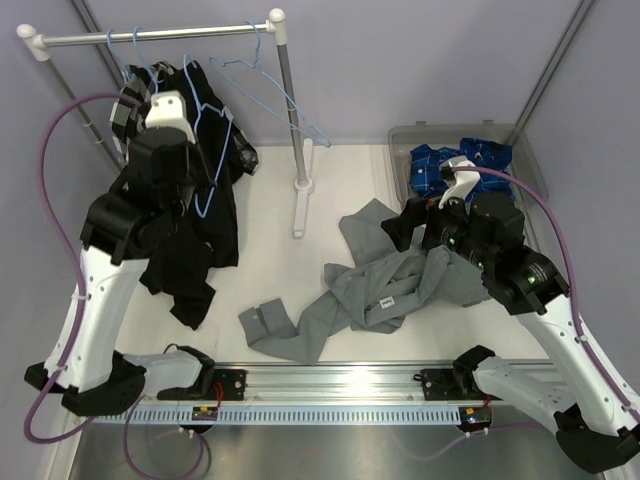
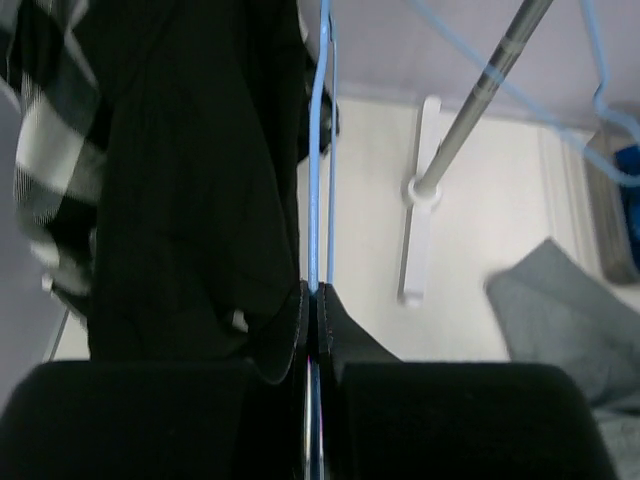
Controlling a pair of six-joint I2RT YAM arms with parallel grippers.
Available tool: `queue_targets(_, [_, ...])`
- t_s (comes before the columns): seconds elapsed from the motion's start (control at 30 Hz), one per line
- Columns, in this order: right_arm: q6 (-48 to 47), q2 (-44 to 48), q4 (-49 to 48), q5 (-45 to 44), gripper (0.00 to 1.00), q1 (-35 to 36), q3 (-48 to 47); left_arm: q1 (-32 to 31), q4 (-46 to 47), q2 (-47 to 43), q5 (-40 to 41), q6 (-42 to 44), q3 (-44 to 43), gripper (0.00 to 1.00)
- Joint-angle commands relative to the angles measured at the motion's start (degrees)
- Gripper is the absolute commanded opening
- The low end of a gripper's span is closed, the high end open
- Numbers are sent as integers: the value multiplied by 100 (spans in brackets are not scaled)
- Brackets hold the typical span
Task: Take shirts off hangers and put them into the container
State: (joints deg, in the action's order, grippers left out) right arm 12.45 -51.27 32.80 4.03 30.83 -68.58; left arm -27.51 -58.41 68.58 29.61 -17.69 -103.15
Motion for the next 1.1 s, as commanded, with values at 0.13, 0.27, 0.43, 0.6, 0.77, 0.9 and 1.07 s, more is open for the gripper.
queue_targets(0.13, [135,556,-239,124,99,-7,309,316,1120,1333,-183,793,-1646,0])
queue_targets(0.27, [109,705,-177,71,99,-7,433,430,1218,1737,-192,952,-2033,0])
queue_targets(0.43, [82,864,-160,-25,99,-7,617,492,1280,1984,-17,1171,-2042,0])
queue_targets(0.6, [82,838,-142,-43,100,-7,714,501,1324,2116,90,1391,-1919,0])
queue_targets(0.77, [108,855,-142,-60,99,-15,767,501,1324,1748,-139,1251,-1621,0])
queue_targets(0.9, [161,916,-238,-69,99,-7,924,501,1324,1379,-209,1277,-1506,0])
queue_targets(1.07, [197,899,-256,-34,99,-7,1013,501,1306,992,-262,1356,-1401,0])
